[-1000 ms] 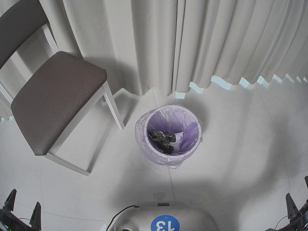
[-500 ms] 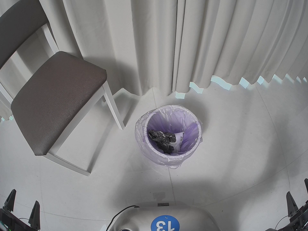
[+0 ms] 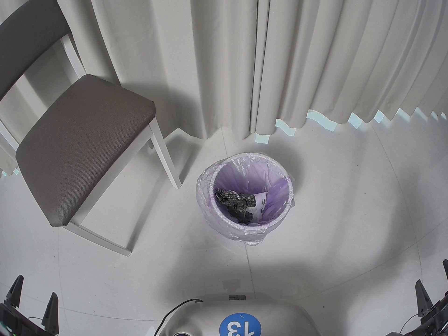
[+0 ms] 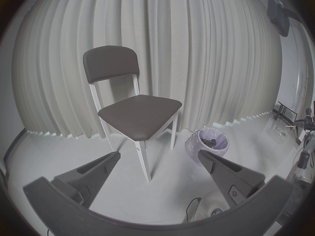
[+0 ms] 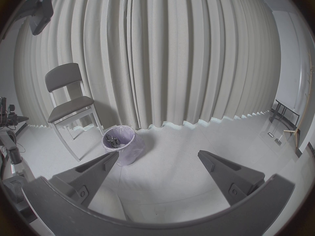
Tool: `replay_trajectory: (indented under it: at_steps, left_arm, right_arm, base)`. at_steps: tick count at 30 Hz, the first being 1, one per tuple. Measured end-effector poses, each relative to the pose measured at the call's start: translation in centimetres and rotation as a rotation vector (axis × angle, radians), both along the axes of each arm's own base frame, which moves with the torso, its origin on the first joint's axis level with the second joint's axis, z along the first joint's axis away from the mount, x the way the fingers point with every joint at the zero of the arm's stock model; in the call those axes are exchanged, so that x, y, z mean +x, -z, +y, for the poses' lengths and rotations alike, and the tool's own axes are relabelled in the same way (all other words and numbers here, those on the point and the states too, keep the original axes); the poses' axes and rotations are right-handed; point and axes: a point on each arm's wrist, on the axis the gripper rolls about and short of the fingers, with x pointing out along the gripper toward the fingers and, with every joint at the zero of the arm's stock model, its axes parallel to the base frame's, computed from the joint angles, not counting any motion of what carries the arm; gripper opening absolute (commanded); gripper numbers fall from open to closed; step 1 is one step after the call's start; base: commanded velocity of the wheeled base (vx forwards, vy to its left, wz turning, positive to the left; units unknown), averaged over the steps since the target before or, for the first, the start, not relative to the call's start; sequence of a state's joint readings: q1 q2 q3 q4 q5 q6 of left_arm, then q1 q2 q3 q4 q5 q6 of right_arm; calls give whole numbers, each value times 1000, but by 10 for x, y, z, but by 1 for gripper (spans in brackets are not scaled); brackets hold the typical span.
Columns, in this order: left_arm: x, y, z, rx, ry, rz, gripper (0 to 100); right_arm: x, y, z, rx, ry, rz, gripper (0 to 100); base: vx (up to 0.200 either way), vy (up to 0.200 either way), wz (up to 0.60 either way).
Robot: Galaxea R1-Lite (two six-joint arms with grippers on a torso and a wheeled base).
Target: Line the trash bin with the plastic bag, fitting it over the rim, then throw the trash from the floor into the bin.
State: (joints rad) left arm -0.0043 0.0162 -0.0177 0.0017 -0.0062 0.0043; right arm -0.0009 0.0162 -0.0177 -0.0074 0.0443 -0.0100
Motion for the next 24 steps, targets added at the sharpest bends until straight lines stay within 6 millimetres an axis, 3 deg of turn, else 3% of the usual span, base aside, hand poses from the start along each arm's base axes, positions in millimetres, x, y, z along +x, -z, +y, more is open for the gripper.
replay_trajectory:
  at_steps: [24]
  left_arm:
    - [0,0,0,0,-1,0,100]
  right_arm:
    - [0,0,0,-1,-4,0,100]
  base:
    - [0,0,0]
